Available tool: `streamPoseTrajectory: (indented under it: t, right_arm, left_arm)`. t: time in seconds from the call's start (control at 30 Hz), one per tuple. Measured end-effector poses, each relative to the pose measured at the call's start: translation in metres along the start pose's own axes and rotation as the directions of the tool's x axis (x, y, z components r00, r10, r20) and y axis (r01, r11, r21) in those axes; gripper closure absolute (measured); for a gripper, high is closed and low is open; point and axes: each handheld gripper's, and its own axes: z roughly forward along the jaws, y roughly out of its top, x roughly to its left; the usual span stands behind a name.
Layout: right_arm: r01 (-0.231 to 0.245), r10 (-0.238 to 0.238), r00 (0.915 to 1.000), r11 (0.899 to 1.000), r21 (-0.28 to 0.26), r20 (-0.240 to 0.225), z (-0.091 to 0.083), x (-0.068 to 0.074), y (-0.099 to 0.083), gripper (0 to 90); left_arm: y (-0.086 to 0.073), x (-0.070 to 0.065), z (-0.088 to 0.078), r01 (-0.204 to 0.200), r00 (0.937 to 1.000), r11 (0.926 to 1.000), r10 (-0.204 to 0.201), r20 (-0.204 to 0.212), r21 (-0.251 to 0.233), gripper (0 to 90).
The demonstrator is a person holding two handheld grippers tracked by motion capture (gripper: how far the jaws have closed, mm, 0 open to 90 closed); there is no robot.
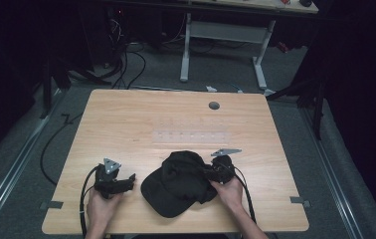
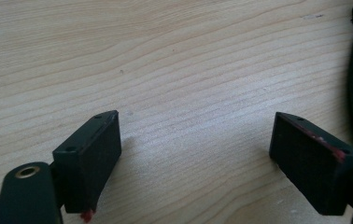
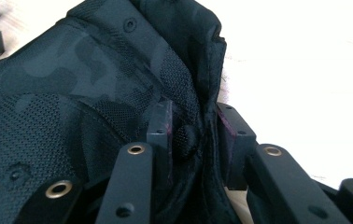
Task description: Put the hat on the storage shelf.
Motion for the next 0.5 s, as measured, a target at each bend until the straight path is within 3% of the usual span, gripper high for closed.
streamPoseTrajectory:
  t: [0.23,0.5]
  right_arm:
    - [0.029,-0.029,0.9995,0.999,-0.018,-0.011,-0.002,0.000,0.000,71.9]
    - [0.065,-0.067,0.9975,0.996,-0.066,-0.024,-0.016,0.001,0.003,72.6]
  left_arm:
    - [0.000,0.000,0.000,-0.002,1.0000,1.0000,0.002,0.005,0.003,16.0]
    - [-0.001,0.000,-0.003,-0.006,0.9996,0.9999,0.006,0.026,0.013,16.8]
